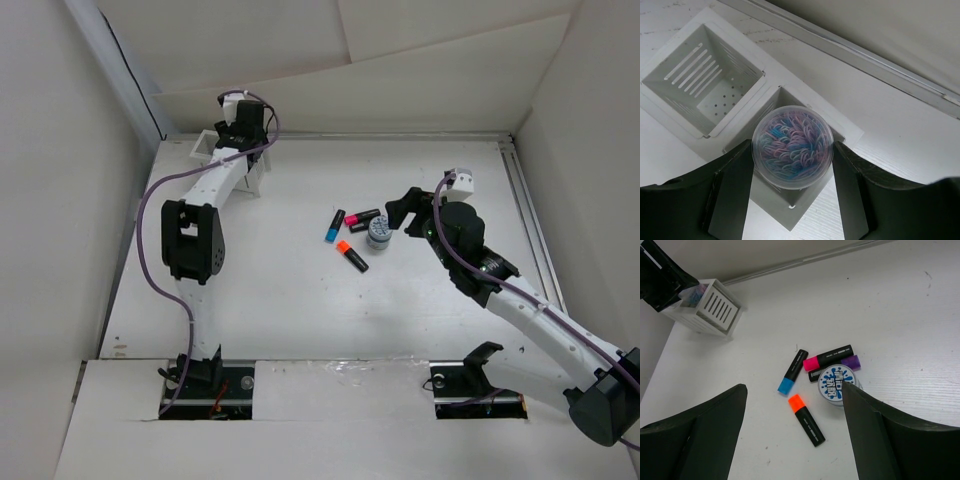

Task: Sort the stationery into containers
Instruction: Place the stationery in the storage box, then pick up the stationery from the center of the board.

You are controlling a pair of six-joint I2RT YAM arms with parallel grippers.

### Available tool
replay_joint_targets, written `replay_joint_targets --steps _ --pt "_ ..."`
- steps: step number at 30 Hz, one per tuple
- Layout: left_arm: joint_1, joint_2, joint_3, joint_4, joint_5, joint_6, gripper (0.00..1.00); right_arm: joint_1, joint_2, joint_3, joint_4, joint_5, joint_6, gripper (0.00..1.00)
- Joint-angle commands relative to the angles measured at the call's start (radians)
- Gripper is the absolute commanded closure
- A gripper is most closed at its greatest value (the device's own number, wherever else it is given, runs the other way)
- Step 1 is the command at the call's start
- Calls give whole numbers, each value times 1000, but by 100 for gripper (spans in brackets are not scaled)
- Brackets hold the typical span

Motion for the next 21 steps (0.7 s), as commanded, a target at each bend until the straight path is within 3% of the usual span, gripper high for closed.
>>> replay_joint_targets --steps 1,4,6,15,17,18,19,21 --pt "0 -36 1 44 -32 13 48 11 7 10 44 -8 -11 18" --pt "0 -61 -23 56 -41 13 38 11 7 10 44 -8 -11 18" --pt "0 -81 -36 65 -27 13 37 11 7 10 44 1 -11 18" --pt "-53 -234 -109 105 8 13 34 11 -2 10 44 50 -11 18" --pt "-93 -292 -167 125 55 13 38 11 -28 -2 44 97 -11 22" --pt "-110 -314 -195 157 72 4 38 11 -39 -14 44 114 0 28" --pt "-128 -337 -264 177 92 -8 40 11 -60 -14 44 133 10 51" --pt "-197 -408 -348 264 174 -17 40 11 -80 -34 44 197 23 83"
